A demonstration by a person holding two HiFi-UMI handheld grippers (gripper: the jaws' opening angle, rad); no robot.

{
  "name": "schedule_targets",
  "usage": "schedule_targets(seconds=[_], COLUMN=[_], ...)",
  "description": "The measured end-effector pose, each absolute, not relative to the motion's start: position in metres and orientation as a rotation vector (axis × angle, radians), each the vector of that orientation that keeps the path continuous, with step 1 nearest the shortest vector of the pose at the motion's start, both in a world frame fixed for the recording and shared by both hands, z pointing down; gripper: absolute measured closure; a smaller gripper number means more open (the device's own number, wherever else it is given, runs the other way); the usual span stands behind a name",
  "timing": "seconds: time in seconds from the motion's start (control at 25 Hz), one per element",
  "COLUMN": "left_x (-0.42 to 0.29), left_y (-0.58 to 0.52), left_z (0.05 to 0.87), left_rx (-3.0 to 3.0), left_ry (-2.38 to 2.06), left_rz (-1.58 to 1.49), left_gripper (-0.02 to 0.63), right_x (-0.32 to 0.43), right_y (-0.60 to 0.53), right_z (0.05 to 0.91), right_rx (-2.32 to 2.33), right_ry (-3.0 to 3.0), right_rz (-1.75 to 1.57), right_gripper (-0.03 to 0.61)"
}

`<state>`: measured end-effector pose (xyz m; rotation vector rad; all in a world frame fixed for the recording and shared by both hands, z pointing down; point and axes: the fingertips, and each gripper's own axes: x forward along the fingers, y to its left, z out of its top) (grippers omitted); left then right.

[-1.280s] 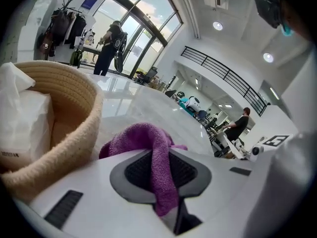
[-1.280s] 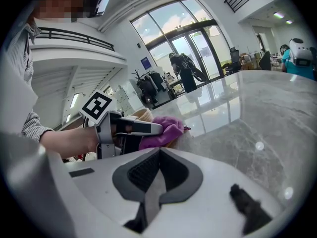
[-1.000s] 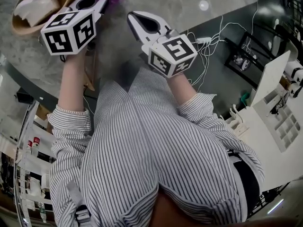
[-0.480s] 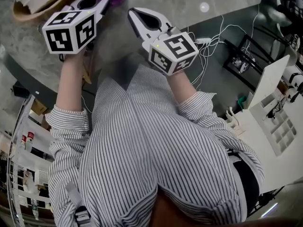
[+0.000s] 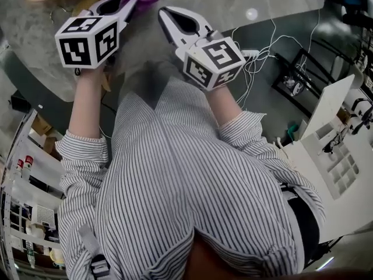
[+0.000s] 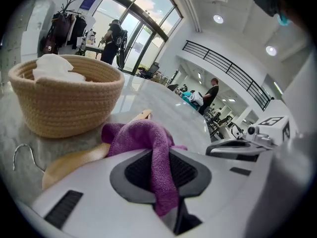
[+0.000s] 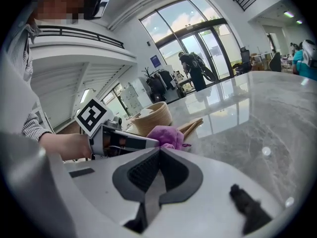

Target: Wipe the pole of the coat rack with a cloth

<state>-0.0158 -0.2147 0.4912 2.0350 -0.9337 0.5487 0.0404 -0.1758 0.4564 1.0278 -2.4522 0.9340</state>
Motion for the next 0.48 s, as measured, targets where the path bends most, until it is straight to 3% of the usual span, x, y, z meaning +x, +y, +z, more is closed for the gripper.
schedule_targets(seconds=[0.48], left_x=[-0.033], left_y=[-0.159], left_z=[0.498], left_rx=[1.993], left_ry=[-0.948], left_rz=[0.540], left_gripper=[0.532], right_x=[0.021], right_y=[-0.147], right_z=[0.456], right_rx=[0.943], right_ry=[-2.462], right_rz=[0.888], right_gripper=[0.565])
